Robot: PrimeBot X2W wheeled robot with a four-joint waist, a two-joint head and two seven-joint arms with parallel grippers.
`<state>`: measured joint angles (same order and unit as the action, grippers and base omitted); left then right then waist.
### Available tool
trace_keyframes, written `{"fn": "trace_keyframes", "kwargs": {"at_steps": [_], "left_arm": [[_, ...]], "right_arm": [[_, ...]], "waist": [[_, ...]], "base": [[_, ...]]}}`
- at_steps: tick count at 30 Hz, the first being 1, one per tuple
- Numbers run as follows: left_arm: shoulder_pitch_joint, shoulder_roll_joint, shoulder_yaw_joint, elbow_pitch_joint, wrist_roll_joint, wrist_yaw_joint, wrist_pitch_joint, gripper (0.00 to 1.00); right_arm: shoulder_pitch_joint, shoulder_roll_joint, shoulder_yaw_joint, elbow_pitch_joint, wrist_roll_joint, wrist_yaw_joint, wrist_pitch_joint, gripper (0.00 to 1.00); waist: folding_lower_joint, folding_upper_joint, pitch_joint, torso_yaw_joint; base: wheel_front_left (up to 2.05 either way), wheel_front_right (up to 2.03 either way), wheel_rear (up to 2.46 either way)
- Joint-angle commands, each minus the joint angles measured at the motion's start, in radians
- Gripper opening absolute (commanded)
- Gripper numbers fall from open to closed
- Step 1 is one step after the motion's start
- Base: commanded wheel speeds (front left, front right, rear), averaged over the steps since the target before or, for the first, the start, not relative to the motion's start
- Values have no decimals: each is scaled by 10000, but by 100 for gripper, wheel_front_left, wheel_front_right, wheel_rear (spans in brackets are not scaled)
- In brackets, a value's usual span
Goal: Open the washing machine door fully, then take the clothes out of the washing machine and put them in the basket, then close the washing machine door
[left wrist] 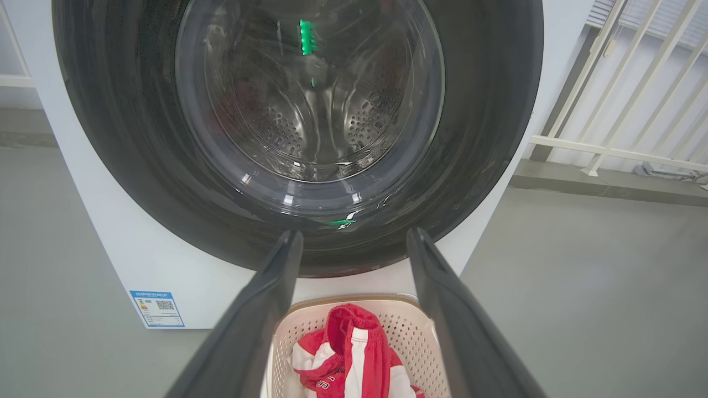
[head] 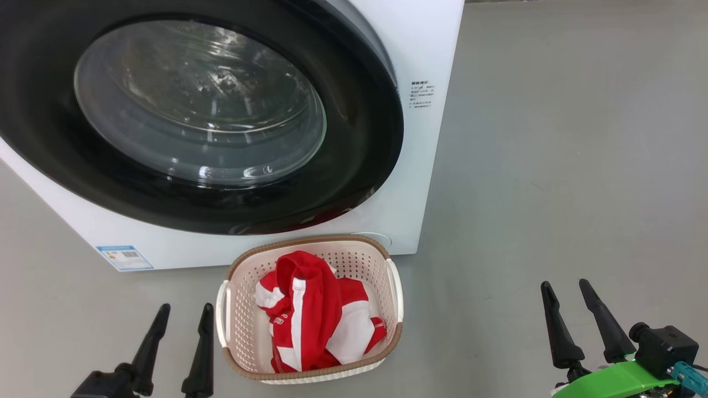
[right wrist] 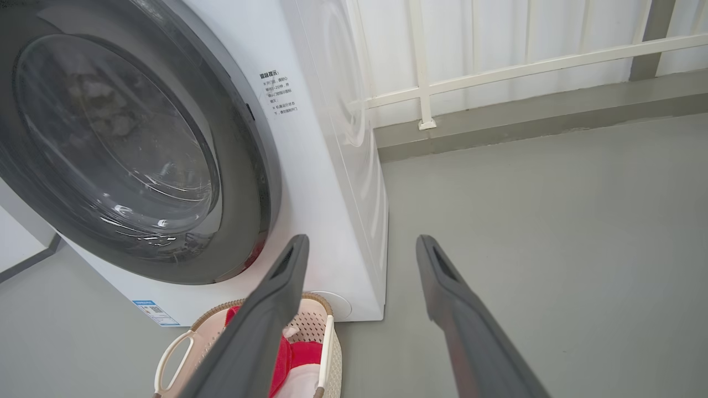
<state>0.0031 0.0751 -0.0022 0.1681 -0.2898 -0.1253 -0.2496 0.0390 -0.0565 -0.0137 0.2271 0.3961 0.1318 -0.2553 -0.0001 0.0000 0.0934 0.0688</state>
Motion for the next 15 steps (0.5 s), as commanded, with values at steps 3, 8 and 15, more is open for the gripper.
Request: {"fn": "trace_keyframes", "kwargs": {"at_steps": [3, 8, 15], "left_arm": [[-111, 133, 284, -252, 45, -54, -122, 100], [-40, 167, 245, -239, -180, -54, -122, 100], [4, 86, -58, -50, -201, 0, 0, 0]], "right_arm": [[-198, -48, 234, -251, -108, -11, -65, 100], [-186, -22, 244, -270, -106, -11, -65, 100], [-6, 52, 57, -15, 2, 0, 0, 0]], "waist": [[1, 0, -28, -22], [1, 0, -39, -80], [1, 0, 14, -203]], "base": [[0, 0, 0], [0, 0, 0], [0, 0, 0]]}}
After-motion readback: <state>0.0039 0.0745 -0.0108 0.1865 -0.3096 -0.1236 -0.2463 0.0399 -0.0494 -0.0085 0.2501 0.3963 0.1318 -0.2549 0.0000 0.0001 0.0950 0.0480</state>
